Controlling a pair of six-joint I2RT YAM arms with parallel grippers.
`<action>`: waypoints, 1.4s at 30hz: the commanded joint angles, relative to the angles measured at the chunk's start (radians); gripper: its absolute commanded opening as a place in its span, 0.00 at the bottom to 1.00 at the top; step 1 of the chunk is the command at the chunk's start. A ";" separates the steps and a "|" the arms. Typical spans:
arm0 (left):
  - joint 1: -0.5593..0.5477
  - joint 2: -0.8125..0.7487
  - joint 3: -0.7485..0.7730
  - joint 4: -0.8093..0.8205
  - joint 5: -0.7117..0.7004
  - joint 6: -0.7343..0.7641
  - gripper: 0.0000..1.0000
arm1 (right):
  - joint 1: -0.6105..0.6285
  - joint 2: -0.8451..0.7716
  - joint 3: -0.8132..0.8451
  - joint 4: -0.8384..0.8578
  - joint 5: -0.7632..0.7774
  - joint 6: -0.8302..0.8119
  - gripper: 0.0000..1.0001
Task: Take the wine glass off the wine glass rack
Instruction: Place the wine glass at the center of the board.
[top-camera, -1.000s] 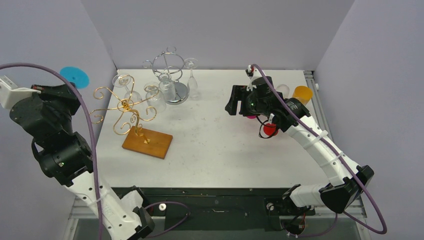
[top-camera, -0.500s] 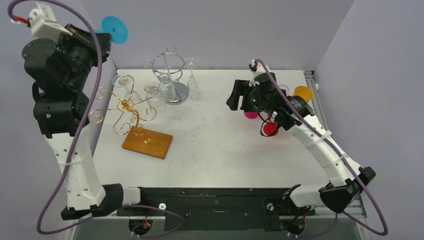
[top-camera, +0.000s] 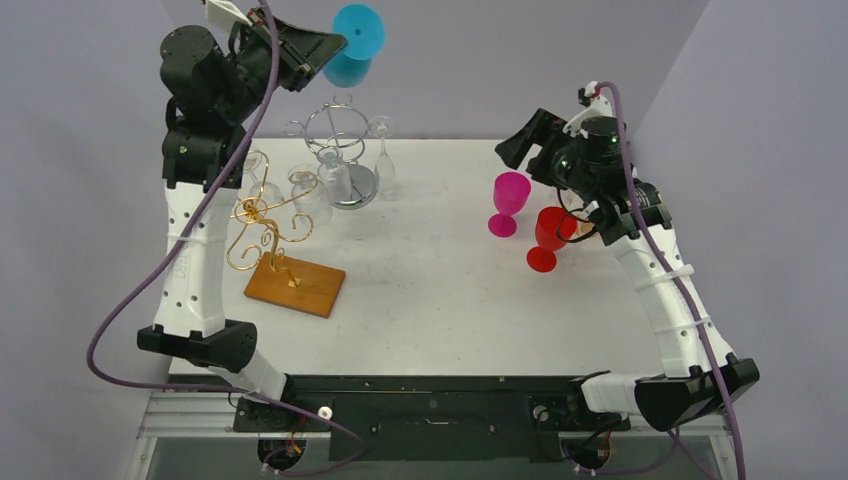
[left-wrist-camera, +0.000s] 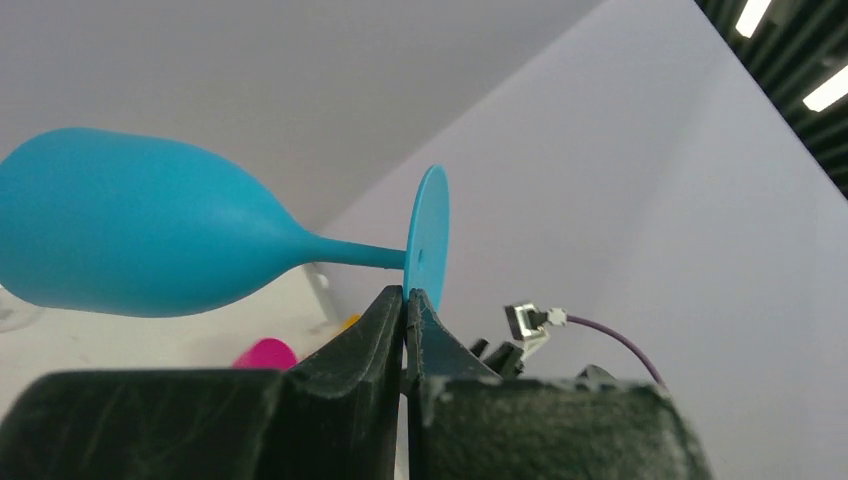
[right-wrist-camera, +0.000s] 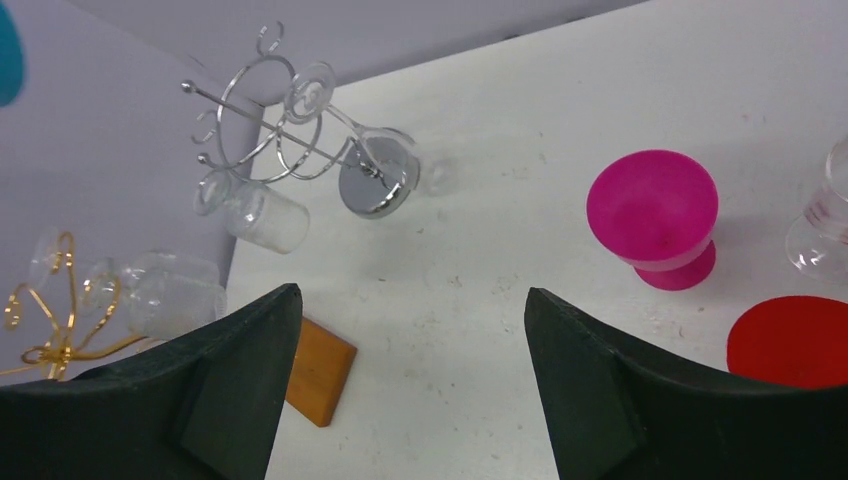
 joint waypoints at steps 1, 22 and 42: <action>-0.059 0.019 -0.099 0.373 0.185 -0.294 0.00 | -0.078 -0.080 -0.091 0.294 -0.181 0.141 0.78; -0.221 0.023 -0.595 1.253 0.191 -1.099 0.00 | -0.109 0.042 -0.364 1.395 -0.366 0.712 0.89; -0.226 -0.055 -0.772 1.346 0.213 -1.150 0.10 | -0.065 0.050 -0.435 1.733 -0.450 0.948 0.11</action>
